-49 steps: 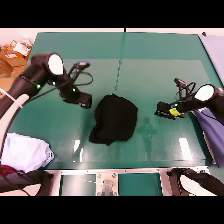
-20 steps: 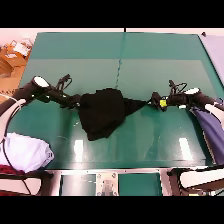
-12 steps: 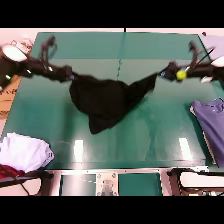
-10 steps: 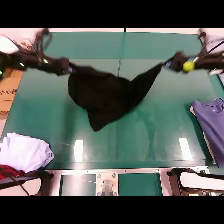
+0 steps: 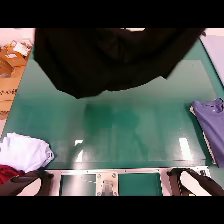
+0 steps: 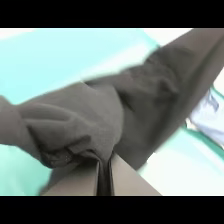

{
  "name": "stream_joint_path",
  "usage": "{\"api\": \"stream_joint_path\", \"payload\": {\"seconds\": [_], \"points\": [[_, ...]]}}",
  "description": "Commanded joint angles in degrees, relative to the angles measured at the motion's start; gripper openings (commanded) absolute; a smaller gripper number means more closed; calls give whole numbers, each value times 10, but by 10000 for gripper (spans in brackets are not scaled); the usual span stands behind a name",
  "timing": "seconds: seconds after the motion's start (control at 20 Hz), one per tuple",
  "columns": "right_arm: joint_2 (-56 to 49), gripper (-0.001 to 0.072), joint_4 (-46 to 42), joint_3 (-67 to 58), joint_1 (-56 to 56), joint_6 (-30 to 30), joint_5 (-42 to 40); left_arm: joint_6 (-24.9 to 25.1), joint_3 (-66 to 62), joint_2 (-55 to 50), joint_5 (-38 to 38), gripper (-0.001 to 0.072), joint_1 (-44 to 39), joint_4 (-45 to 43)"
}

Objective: Fold the shirts.

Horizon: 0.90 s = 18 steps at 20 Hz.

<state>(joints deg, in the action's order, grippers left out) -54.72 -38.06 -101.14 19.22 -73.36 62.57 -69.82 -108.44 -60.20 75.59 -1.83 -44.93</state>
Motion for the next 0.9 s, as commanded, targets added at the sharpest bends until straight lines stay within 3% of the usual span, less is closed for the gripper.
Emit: {"api": "stream_joint_path", "payload": {"seconds": [0.0, 0.25, 0.5, 0.7, 0.85], "points": [[64, 22, -5, -9, 41, -1, -68, 4, -54, 36, -14, 32, 0, -12], [71, 22, -33, 44, 48, -5, 28, -22, -51, 9, 4, 33, 0, -87], [71, 22, -32, 284, 48, -5, 56, -13, 103, -51, -4, 32, 0, -87], [52, 23, -17, 530, 47, 38, -54, 50, 271, -135, -110, 32, 0, -87], [-35, 23, 42, 622, 47, 111, -143, 59, 321, -233, -212, 33, 0, -64]]}}
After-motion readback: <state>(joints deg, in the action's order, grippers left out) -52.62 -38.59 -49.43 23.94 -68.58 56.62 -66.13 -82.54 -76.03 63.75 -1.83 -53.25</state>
